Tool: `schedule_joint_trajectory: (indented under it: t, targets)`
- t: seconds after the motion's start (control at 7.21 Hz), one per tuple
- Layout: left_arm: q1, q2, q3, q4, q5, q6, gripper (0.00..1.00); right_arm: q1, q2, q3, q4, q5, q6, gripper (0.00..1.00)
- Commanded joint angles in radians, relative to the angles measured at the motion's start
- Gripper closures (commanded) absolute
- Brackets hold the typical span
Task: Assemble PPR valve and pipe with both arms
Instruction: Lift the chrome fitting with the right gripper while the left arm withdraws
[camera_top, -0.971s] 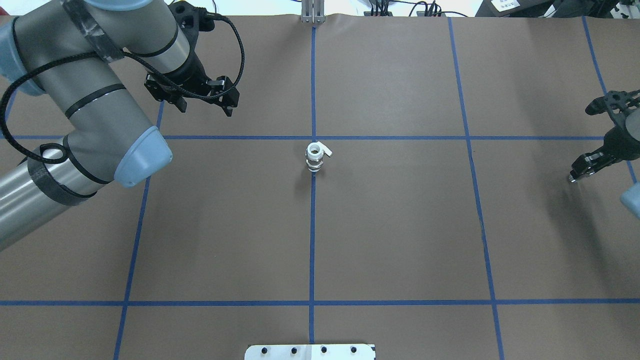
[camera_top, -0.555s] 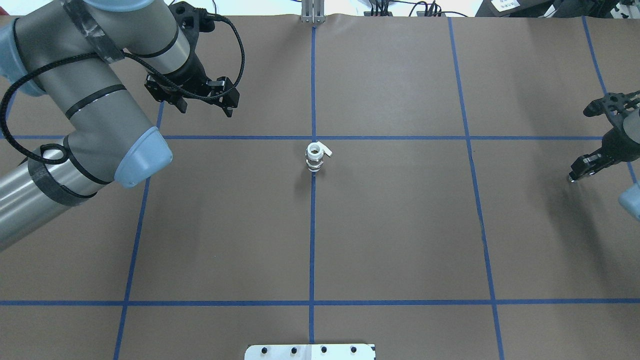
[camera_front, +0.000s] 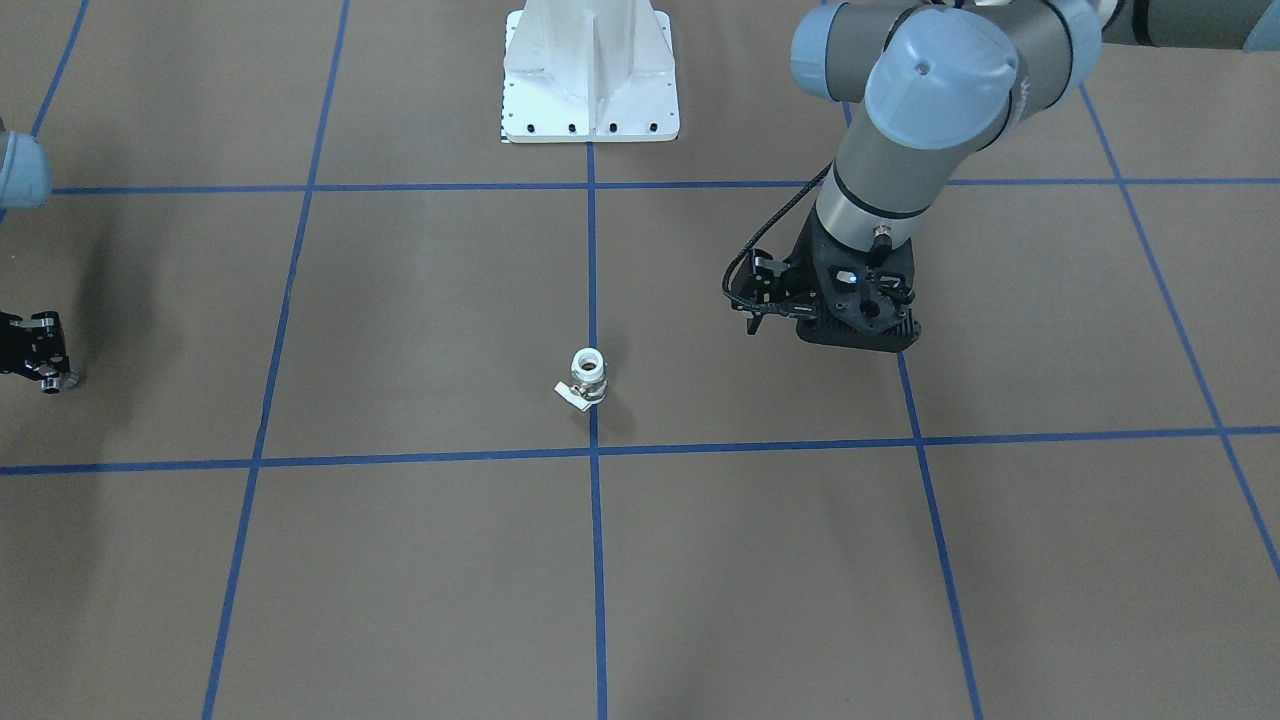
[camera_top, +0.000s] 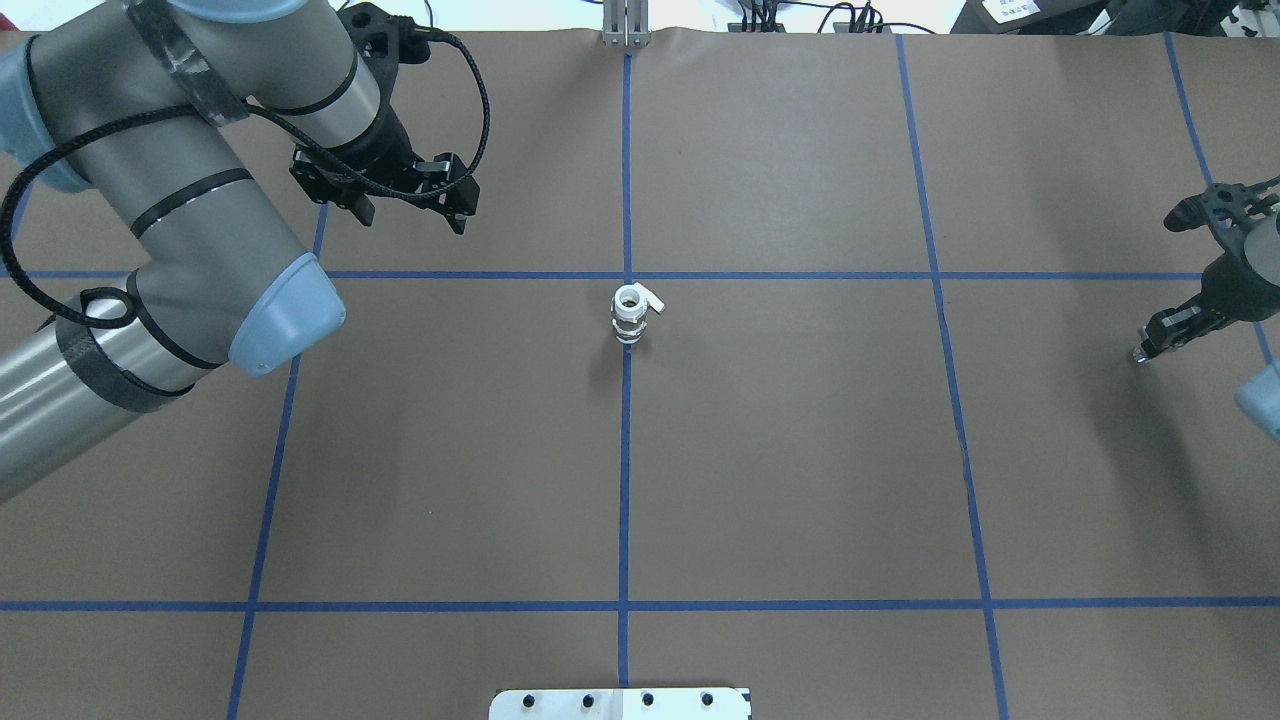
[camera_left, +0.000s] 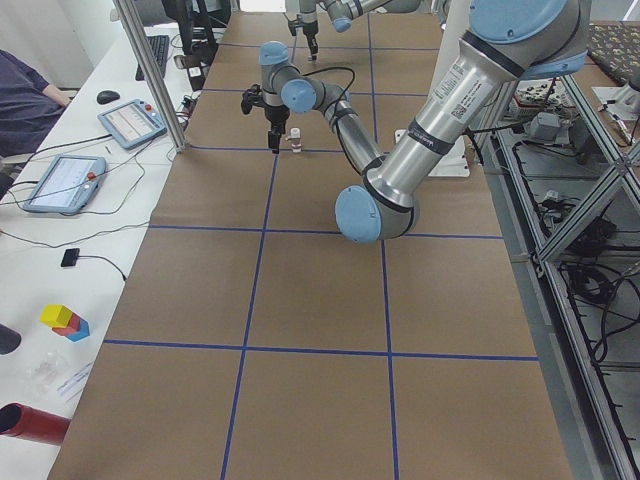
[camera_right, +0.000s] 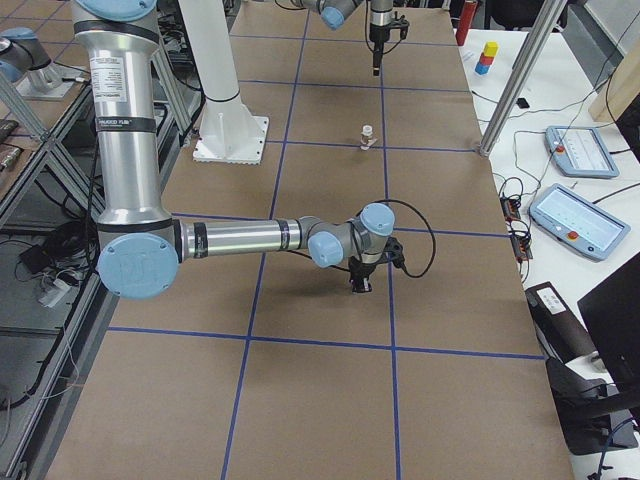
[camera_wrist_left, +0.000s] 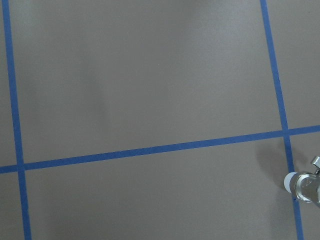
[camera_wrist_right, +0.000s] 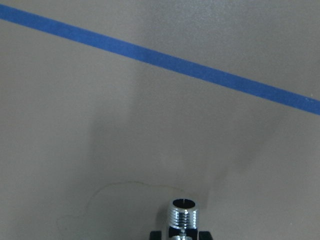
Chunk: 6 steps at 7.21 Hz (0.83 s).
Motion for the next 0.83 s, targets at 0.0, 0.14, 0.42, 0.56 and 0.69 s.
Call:
schedule_joint_trajectory:
  t: [0.0, 0.14, 0.42, 0.56, 0.69]
  targets:
    - [-0.003, 0.016, -0.009, 0.002, 0.0, 0.007, 0.0, 0.056, 0.076, 0.02, -0.107, 0.032, -0.001, 1.0]
    - [-0.007, 0.047, -0.032, 0.002, 0.0, 0.049, 0.0, 0.083, 0.169, 0.047, -0.258, 0.058, -0.001, 1.0]
    - [-0.059, 0.111, -0.041, -0.002, -0.003, 0.219, 0.0, 0.078, 0.398, 0.121, -0.62, 0.044, 0.015, 1.0]
    - [-0.102, 0.156, -0.042, -0.01, -0.005, 0.299, 0.0, 0.069, 0.488, 0.135, -0.702, 0.044, 0.07, 1.0]
    - [-0.151, 0.208, -0.043, -0.011, -0.033, 0.385, 0.0, 0.019, 0.564, 0.137, -0.707, 0.044, 0.215, 1.0]
